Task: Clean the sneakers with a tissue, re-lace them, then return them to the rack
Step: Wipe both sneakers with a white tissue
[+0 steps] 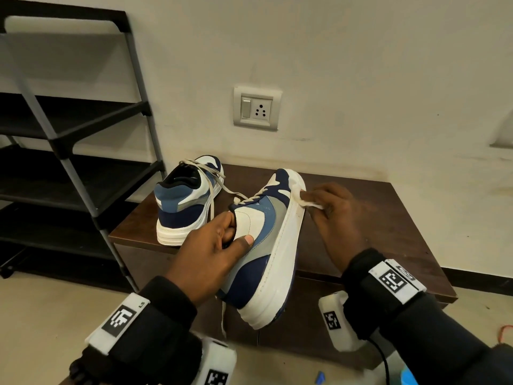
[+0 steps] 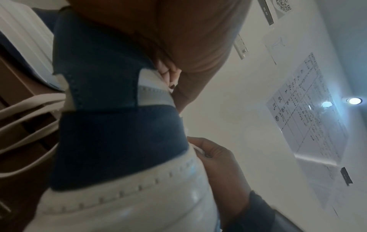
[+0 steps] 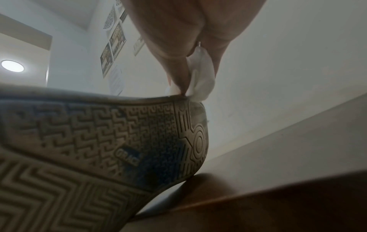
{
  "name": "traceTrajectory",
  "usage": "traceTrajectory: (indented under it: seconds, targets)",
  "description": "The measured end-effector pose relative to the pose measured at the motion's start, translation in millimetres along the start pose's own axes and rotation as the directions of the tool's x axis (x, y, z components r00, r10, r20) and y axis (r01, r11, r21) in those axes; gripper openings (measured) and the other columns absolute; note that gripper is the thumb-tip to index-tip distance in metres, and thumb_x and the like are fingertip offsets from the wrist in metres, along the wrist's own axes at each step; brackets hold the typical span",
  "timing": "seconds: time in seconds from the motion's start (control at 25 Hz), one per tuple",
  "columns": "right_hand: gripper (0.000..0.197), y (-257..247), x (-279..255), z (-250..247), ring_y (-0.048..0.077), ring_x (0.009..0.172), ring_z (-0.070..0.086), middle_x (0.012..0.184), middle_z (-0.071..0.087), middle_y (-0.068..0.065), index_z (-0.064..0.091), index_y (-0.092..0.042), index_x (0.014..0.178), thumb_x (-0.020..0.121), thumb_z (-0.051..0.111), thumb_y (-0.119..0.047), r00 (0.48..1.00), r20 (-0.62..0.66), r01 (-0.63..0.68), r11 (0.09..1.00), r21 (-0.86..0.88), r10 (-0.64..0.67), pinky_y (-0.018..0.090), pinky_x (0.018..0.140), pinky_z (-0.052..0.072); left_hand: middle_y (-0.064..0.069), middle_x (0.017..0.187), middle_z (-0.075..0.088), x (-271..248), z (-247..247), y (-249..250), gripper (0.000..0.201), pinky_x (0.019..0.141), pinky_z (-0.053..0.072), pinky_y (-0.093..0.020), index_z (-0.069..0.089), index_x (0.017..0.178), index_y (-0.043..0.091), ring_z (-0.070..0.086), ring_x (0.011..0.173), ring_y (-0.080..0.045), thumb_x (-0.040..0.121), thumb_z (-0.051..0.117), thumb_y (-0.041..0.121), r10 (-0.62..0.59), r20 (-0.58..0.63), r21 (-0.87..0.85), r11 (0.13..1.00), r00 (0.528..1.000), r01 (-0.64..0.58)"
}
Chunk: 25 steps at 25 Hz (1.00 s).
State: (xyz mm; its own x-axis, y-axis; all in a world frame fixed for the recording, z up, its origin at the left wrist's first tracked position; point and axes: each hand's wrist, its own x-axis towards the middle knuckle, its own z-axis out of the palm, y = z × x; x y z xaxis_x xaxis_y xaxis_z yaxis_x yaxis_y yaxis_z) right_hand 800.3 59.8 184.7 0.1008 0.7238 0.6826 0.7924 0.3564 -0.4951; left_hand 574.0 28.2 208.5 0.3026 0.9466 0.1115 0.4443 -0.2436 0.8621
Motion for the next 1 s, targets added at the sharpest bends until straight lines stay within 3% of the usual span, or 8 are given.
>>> traceTrajectory:
  seconds: [0.16,0.32,0.4,0.52,0.6,0.72,0.8,1.0]
  targets:
    - [0.025,-16.5,-12.5,-3.6,0.025,0.089,0.060,0.095,0.065,0.007,0.073,-0.009,0.097,0.076,0.070,0.004,0.996,0.010,0.087,0.996,-0.017,-0.087,0.026,0.075,0.047,0.000,0.093,0.070,-0.3,-1.2,-2.2,0.028,0.086,0.053,-0.046,0.057,0.101,0.015,0.066,0.090,-0.018,0.091,0.057,0.041,-0.021,-0.008,-0.024,0.999,1.000,0.021]
    - [0.025,-36.4,-36.6,-17.4,0.020,0.093,0.061,0.099,0.067,0.006,0.073,-0.012,0.099,0.075,0.069,-0.004,0.958,0.172,0.253,0.961,-0.116,-0.231,0.019,0.079,0.042,-0.016,0.094,0.067,-0.7,-2.1,1.1,0.039,0.082,0.053,-0.051,0.056,0.103,0.010,0.064,0.090,-0.031,0.088,0.056,0.046,-0.047,-0.019,-0.018,0.999,0.999,0.046]
    - [0.026,-31.1,-30.2,-19.3,0.023,0.091,0.063,0.098,0.068,0.007,0.073,-0.010,0.098,0.073,0.073,0.000,0.971,0.153,0.206,0.967,-0.147,-0.183,0.020,0.077,0.042,-0.009,0.095,0.069,-1.0,-1.3,3.8,0.031,0.084,0.053,-0.048,0.057,0.104,0.013,0.065,0.089,-0.025,0.091,0.057,0.041,-0.039,-0.020,-0.009,0.999,0.999,0.038]
    - [0.029,-34.1,-27.8,-20.0,0.025,0.089,0.064,0.096,0.068,0.007,0.073,-0.010,0.097,0.070,0.077,0.001,0.981,0.132,0.164,0.973,-0.165,-0.143,0.023,0.074,0.046,0.006,0.111,0.069,-1.0,0.3,5.0,0.023,0.094,0.052,-0.042,0.057,0.114,0.018,0.064,0.102,-0.012,0.094,0.055,0.029,-0.066,-0.020,-0.030,0.997,0.998,0.065]
    - [0.035,-47.6,-39.2,-19.3,0.025,0.087,0.064,0.095,0.068,0.007,0.073,-0.011,0.097,0.064,0.081,-0.002,0.947,0.201,0.287,0.942,-0.174,-0.251,0.028,0.071,0.053,0.006,0.112,0.069,-1.9,-1.3,4.2,0.024,0.094,0.052,-0.041,0.057,0.117,0.019,0.064,0.103,-0.012,0.095,0.054,0.027,-0.095,-0.023,-0.061,0.994,0.995,0.093]
    - [0.039,-65.1,-50.1,-16.9,0.024,0.085,0.065,0.094,0.069,0.006,0.074,-0.011,0.096,0.059,0.086,-0.007,0.878,0.295,0.430,0.891,-0.145,-0.376,0.031,0.066,0.057,0.009,0.099,0.069,-1.2,-1.6,3.3,0.024,0.092,0.051,-0.035,0.058,0.118,0.019,0.064,0.099,-0.012,0.094,0.055,0.023,-0.094,-0.039,-0.096,0.991,0.995,0.090]
    - [0.040,-65.6,-46.8,-16.3,0.024,0.085,0.065,0.094,0.069,0.007,0.074,-0.012,0.096,0.059,0.087,-0.007,0.880,0.288,0.430,0.891,-0.146,-0.378,0.032,0.067,0.057,0.008,0.103,0.069,-1.4,-1.6,5.4,0.027,0.094,0.051,-0.035,0.058,0.121,0.020,0.063,0.101,-0.010,0.094,0.054,0.022,-0.085,-0.039,-0.097,0.992,0.996,0.080]
    - [0.032,-55.6,-34.1,-17.7,0.026,0.090,0.064,0.098,0.068,0.007,0.073,-0.011,0.098,0.068,0.079,0.000,0.942,0.214,0.291,0.948,-0.130,-0.259,0.025,0.076,0.043,0.006,0.123,0.065,-0.9,-2.4,1.1,0.033,0.101,0.047,-0.044,0.053,0.129,0.022,0.060,0.115,-0.013,0.096,0.052,0.027,-0.077,-0.001,-0.099,0.992,0.997,0.077]
